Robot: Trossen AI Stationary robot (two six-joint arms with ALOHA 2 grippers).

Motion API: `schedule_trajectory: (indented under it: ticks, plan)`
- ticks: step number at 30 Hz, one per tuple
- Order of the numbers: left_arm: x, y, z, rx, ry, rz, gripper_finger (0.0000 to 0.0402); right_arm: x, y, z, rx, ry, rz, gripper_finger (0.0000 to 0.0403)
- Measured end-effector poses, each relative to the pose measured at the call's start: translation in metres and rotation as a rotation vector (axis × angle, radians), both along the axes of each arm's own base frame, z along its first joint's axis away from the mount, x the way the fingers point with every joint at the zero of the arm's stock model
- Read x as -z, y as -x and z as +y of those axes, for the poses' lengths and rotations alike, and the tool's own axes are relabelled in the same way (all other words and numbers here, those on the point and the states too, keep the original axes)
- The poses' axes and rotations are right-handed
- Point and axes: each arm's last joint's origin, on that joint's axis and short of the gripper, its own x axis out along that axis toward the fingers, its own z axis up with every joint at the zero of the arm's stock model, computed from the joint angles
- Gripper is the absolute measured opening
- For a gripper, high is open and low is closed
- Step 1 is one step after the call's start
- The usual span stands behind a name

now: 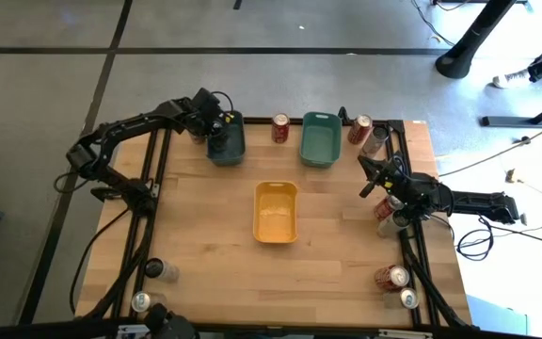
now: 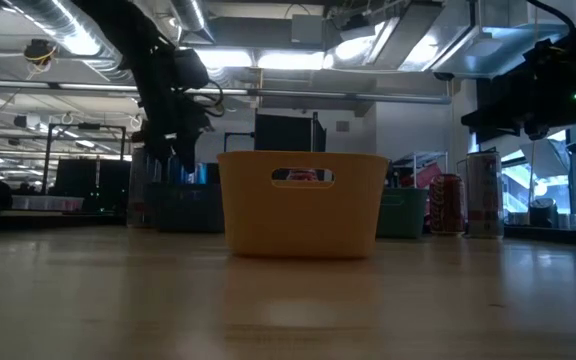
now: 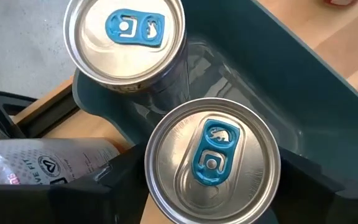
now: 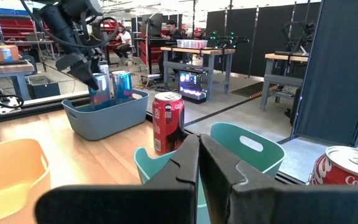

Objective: Sort soda cans
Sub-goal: Put the top blue soda can into the blue bin, then put the right blue soda can into the blue bin

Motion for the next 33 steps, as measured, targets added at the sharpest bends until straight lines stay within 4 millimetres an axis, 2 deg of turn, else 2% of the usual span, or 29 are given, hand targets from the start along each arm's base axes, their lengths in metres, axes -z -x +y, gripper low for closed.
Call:
schedule_trajectory:
  ticks: [8, 12, 18, 23, 28, 33]
  plan:
    - [0.0, 0.0, 0.0, -0.01, 0.0, -0.006, 0.0313, 0.0, 0.0, 0.0, 0.001, 0.0, 0.0, 0.0014]
    - [-0.006, 0.0, 0.0, 0.005, 0.003, 0.007, 0.0323, 0.0, 0.0, 0.0, 0.001, 0.0, 0.0, 0.0014]
    - [-0.028, -0.004, 0.004, 0.022, -0.029, -0.009, 0.0321, -0.001, 0.0, 0.0, 0.0, 0.004, -0.005, 0.0014]
    - [-0.058, -0.004, 0.004, 0.056, -0.103, -0.051, 0.0321, -0.001, 0.0, 0.0, 0.0, 0.006, -0.011, 0.0014]
    - [-0.09, 0.001, -0.002, 0.08, -0.204, -0.124, 0.0322, -0.004, 0.0, 0.0, 0.0, 0.007, -0.023, 0.0014]
    - [-0.106, -0.001, -0.014, 0.119, -0.272, -0.199, 0.0322, -0.012, 0.002, 0.0, 0.0, 0.02, -0.036, 0.0014]
